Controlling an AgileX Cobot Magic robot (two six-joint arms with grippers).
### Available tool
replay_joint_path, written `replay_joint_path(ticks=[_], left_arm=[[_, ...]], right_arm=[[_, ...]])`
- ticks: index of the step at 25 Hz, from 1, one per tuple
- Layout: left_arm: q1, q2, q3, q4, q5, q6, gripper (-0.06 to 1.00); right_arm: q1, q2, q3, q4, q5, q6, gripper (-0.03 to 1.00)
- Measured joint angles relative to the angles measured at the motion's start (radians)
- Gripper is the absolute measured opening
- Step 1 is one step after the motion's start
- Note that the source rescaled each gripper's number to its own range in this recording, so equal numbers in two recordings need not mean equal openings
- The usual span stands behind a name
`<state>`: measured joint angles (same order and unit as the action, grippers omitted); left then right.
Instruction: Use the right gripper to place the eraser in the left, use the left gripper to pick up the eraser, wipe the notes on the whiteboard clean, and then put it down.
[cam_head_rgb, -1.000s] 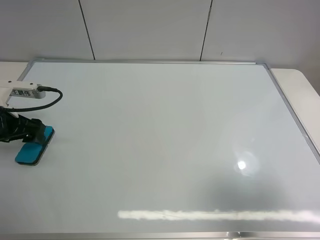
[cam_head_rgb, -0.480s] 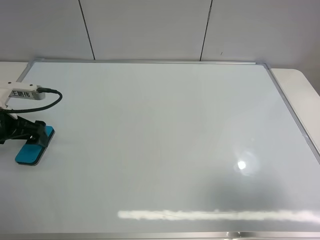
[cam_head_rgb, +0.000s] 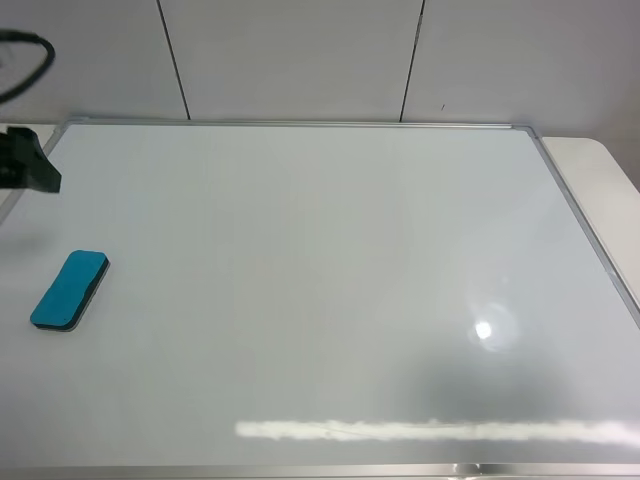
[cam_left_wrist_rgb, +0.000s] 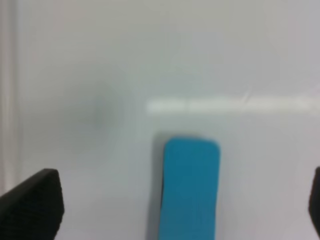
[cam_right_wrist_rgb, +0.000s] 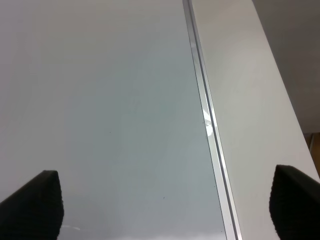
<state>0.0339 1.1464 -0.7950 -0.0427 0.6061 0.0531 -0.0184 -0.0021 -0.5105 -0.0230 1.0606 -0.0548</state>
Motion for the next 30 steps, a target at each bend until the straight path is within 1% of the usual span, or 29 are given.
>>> replay_joint_path(ticks=[2,4,7,11,12,13,15,16,17,19,21,26,30], left_arm=[[0.0,-0.085,-0.036,0.0,0.042,0.001,0.99],[0.0,-0.182,-0.059,0.0,0.06,0.002,0.99],[0.0,-0.319,-0.068,-0.001,0.08,0.003,0.99],[0.0,-0.497,-0.069,-0.001,0.155,0.003,0.99],[0.0,-0.497,-0.069,-0.001,0.155,0.003,0.99],[0.0,-0.582,-0.069,-0.002,0.211,0.003,0.99],[0.0,-0.669,-0.069,-0.002,0.261,0.003,0.99],[0.0,-0.669,-0.069,-0.002,0.261,0.003,0.99],[0.0,-0.746,-0.069,-0.002,0.31,0.003,1.0],[0.0,-0.826,-0.069,-0.002,0.349,0.003,1.0],[0.0,-0.897,-0.07,0.011,0.379,0.003,1.0],[0.0,-1.065,-0.071,0.081,0.478,0.003,1.0],[0.0,-1.139,-0.059,0.107,0.536,-0.016,1.0]], right_arm=[[0.0,0.0,0.0,0.0,0.0,0.0,0.81],[0.0,0.0,0.0,0.0,0.0,0.0,0.81],[0.0,0.0,0.0,0.0,0.0,0.0,0.81],[0.0,0.0,0.0,0.0,0.0,0.0,0.81],[0.0,0.0,0.0,0.0,0.0,0.0,0.81],[0.0,0.0,0.0,0.0,0.0,0.0,0.81],[0.0,0.0,0.0,0.0,0.0,0.0,0.81],[0.0,0.0,0.0,0.0,0.0,0.0,0.81],[0.0,0.0,0.0,0.0,0.0,0.0,0.81],[0.0,0.0,0.0,0.0,0.0,0.0,0.81],[0.0,0.0,0.0,0.0,0.0,0.0,0.81],[0.0,0.0,0.0,0.0,0.0,0.0,0.81],[0.0,0.0,0.0,0.0,0.0,0.0,0.81]])
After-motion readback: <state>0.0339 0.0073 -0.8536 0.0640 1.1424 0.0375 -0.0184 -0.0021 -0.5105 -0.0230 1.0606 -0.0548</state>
